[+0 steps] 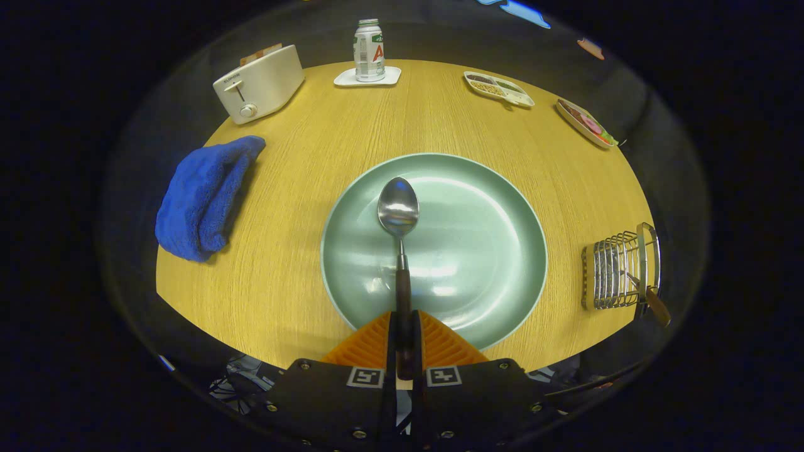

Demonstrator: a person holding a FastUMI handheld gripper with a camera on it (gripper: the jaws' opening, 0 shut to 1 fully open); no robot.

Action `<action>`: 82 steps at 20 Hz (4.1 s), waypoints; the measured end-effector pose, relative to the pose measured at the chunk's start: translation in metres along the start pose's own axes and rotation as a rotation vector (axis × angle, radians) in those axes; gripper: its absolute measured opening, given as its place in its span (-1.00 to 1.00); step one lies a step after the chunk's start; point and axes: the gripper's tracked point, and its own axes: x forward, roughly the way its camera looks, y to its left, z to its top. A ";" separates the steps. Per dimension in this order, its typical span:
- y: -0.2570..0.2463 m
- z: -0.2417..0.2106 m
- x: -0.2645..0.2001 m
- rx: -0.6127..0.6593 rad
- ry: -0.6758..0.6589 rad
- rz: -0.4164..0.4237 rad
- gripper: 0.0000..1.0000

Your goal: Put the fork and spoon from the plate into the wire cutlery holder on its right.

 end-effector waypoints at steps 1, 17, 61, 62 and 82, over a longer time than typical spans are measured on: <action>0.003 0.002 0.002 -0.003 -0.016 0.005 -0.79; -0.045 0.042 -0.056 0.069 -0.157 -0.095 -0.98; -0.192 -0.027 -0.114 0.653 0.054 -0.235 -0.93; -0.193 -0.025 -0.114 0.653 0.046 -0.233 -0.93; -0.199 0.002 -0.122 0.622 -0.041 -0.209 -0.52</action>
